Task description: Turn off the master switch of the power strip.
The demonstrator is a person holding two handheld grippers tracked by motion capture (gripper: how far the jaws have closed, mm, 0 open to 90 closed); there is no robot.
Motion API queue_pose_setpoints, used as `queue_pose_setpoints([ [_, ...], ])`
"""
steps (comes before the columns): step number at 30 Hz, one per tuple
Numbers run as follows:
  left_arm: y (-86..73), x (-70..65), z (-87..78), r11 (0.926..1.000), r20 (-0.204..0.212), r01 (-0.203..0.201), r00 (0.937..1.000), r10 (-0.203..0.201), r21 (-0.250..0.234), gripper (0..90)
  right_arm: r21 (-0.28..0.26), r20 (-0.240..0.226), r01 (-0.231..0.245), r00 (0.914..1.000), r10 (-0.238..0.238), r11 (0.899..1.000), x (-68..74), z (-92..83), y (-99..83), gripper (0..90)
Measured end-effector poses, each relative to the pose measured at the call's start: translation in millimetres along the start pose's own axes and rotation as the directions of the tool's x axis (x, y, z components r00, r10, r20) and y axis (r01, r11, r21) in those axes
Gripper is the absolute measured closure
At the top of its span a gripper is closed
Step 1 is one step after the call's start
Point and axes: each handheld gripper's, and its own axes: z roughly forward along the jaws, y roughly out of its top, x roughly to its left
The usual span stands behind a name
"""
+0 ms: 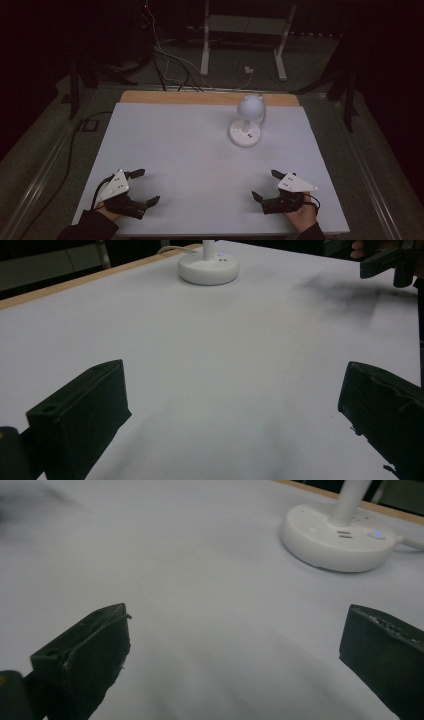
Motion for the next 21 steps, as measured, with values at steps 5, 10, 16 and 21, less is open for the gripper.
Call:
queue_pose_setpoints([
  [5, 0.3, 0.0, -0.1, 1.0000, 0.005, 0.000, 1.0000, 0.000, -0.007, 0.3, -0.001, -0.019, 0.011, 0.9998, -0.011, 1.000, 2.0, 0.9, 1.4, 0.0],
  [10, 0.4, -0.1, -0.8, 1.0000, 0.007, 0.001, 1.0000, -0.001, -0.009, 0.3, 0.020, -0.016, -0.007, 0.9998, 0.007, 1.000, 2.3, 0.4, 0.7, 0.0],
  [16, 0.9, -0.9, -1.7, 0.9998, 0.013, -0.004, 0.9999, 0.004, -0.017, 0.3, 0.041, -0.020, -0.004, 0.9998, 0.005, 0.999, 6.0, -1.0, 2.8, 0.0],
  [21, 1.5, -0.4, -2.5, 0.9996, 0.021, 0.005, 0.9998, -0.004, -0.029, 0.3, 0.047, -0.042, -0.012, 0.9990, 0.014, 0.999, 10.6, -1.8, 6.9, 0.0],
])
